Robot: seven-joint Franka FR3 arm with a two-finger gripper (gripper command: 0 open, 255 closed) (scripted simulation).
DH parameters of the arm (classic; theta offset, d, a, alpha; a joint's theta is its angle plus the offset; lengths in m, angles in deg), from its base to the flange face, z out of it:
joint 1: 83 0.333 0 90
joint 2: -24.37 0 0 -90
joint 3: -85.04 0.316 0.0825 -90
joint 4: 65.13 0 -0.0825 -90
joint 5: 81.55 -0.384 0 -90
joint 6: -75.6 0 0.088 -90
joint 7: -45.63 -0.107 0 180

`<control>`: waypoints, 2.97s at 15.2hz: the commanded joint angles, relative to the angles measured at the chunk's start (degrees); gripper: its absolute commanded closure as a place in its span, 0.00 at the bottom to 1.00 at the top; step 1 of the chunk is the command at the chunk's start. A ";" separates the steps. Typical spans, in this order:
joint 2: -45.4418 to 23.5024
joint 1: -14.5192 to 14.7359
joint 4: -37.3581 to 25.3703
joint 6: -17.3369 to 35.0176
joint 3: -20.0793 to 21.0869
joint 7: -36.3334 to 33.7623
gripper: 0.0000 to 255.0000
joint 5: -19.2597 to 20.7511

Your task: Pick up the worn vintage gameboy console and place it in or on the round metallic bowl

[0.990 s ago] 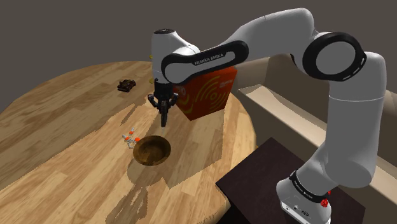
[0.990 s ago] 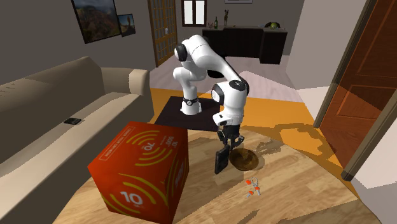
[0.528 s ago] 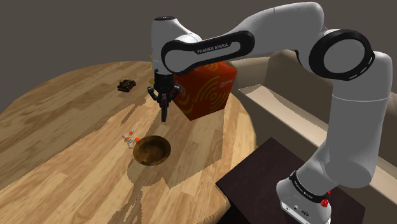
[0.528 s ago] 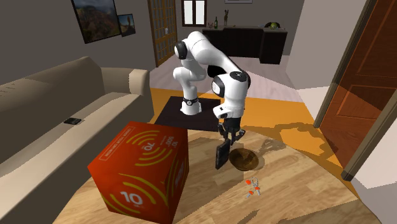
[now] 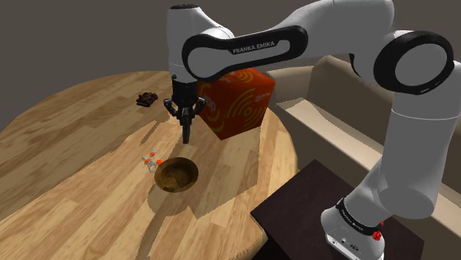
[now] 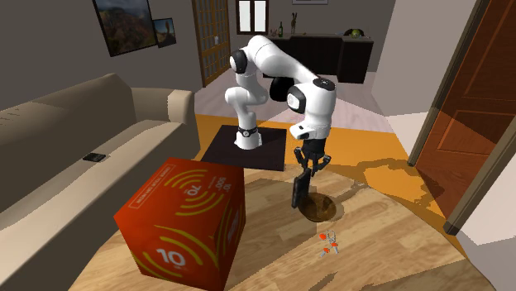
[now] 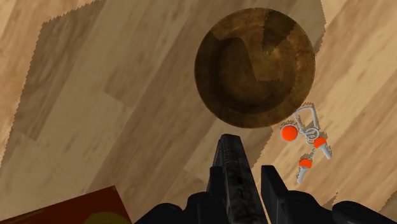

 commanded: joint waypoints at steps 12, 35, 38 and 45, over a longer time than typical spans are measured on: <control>1.46 7.41 -1.08 -3.01 3.16 -10.22 1.00 0.26; -4.01 7.94 7.66 10.60 1.44 -12.41 1.00 3.54; -4.02 7.94 7.65 10.60 1.44 -12.41 1.00 3.54; -4.03 7.94 7.65 10.60 1.44 -12.41 0.00 3.55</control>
